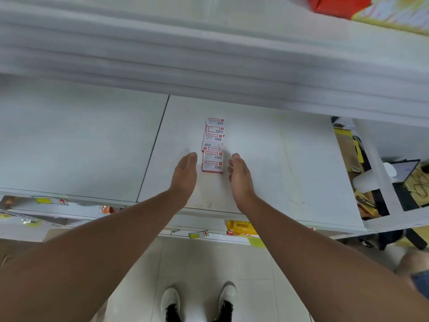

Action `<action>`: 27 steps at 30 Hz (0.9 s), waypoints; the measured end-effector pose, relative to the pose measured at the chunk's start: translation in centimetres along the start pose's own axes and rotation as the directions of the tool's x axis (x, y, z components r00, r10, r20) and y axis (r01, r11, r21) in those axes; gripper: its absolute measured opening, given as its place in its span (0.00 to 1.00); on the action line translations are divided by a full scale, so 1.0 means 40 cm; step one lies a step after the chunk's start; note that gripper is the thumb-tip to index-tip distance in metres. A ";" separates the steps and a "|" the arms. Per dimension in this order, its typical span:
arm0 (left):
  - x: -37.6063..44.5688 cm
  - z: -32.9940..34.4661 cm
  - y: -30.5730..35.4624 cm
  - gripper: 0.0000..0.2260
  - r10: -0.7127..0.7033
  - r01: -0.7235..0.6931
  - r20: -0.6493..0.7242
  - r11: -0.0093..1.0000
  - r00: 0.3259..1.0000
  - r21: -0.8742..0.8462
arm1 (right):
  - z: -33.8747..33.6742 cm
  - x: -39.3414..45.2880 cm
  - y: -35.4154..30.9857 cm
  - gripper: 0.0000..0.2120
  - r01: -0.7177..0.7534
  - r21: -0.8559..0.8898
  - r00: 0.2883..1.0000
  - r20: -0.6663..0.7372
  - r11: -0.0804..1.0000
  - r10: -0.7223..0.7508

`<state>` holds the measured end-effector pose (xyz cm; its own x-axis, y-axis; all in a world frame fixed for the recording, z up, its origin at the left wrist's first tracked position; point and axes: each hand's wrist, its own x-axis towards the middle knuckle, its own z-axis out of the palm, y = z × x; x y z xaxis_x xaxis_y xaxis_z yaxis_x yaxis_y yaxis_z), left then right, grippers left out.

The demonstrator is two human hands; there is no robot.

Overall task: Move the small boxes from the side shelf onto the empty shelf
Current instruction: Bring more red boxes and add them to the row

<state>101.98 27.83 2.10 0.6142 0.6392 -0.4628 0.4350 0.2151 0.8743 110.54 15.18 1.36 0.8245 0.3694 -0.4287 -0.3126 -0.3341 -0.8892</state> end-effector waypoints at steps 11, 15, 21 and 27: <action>-0.161 -0.129 -0.006 0.15 0.112 -0.133 0.072 0.850 0.991 0.509 | -0.109 -0.134 -0.013 0.21 0.221 -0.420 0.952 0.287 0.880 -0.102; -0.272 -0.192 -0.041 0.16 0.106 -0.138 0.089 0.757 0.990 0.639 | -0.108 -0.158 -0.015 0.28 0.399 -0.656 0.880 0.471 0.641 -0.065; -0.429 -0.265 -0.035 0.22 0.081 -0.046 0.007 0.487 0.997 0.872 | -0.063 -0.247 -0.057 0.30 0.568 -0.754 0.805 0.593 0.331 -0.031; -0.567 -0.344 -0.033 0.20 0.130 0.008 -0.058 0.353 0.990 0.936 | -0.008 -0.376 -0.094 0.33 0.651 -0.745 0.759 0.644 0.145 -0.096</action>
<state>78.43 23.21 13.45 0.6266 0.7032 -0.3361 0.7745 -0.6098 0.1682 99.47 10.60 11.20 0.3516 0.8711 -0.3428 0.8428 -0.4540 -0.2892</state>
